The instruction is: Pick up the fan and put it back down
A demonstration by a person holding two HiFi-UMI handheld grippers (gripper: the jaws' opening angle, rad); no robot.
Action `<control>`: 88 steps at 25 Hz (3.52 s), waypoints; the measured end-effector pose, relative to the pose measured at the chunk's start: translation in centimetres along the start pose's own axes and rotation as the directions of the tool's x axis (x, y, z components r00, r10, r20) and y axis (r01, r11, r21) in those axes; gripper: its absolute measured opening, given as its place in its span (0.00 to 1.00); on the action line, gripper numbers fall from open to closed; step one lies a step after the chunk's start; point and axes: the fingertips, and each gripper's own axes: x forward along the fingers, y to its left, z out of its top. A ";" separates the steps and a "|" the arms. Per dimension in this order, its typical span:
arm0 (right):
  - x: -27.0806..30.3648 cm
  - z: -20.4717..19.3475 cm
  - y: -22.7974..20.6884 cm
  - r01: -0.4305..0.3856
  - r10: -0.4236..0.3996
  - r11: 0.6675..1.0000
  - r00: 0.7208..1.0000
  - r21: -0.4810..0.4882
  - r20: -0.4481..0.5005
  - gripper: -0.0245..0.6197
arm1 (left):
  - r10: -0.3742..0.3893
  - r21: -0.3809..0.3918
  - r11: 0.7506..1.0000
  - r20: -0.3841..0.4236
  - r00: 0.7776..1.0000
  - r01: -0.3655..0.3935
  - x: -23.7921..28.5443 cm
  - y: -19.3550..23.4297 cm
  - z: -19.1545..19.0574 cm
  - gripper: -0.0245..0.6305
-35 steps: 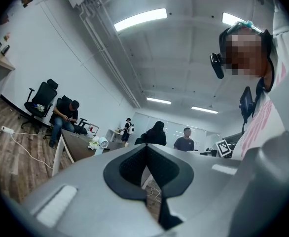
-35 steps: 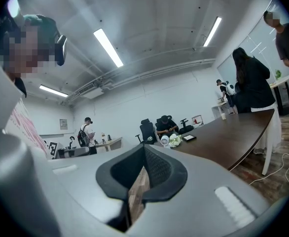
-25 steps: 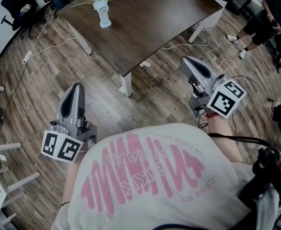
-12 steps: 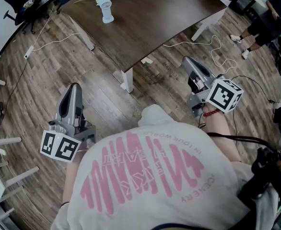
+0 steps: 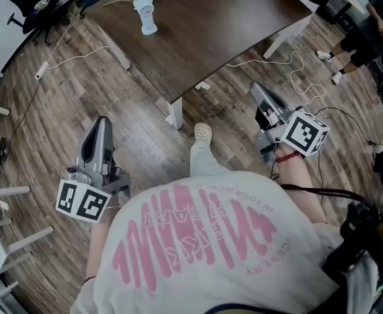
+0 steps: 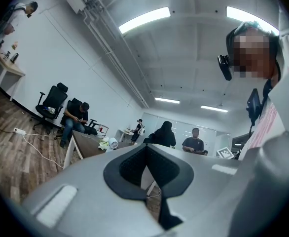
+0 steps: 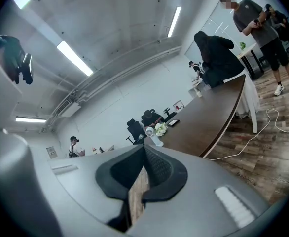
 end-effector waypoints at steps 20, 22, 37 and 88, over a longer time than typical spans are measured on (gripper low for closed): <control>7.5 1.0 -4.6 -0.060 0.061 0.998 0.991 0.012 -0.116 0.05 | 0.057 0.017 0.998 0.002 0.998 -0.057 7.2 2.0 -0.2 0.06; 8.7 1.4 -5.2 -0.078 0.080 0.997 0.990 0.016 -0.117 0.05 | 0.067 0.027 0.997 -0.003 0.998 -0.067 8.1 2.4 -0.5 0.06; 17.7 6.6 -11.5 -0.138 0.142 0.990 0.979 0.040 -0.143 0.05 | 0.139 0.030 0.990 0.010 0.990 -0.140 17.7 5.8 -0.3 0.06; 22.6 13.5 -22.3 -0.063 0.079 0.994 0.975 0.084 -0.207 0.05 | 0.298 0.150 0.949 -0.125 0.946 -0.279 36.0 19.4 -9.6 0.10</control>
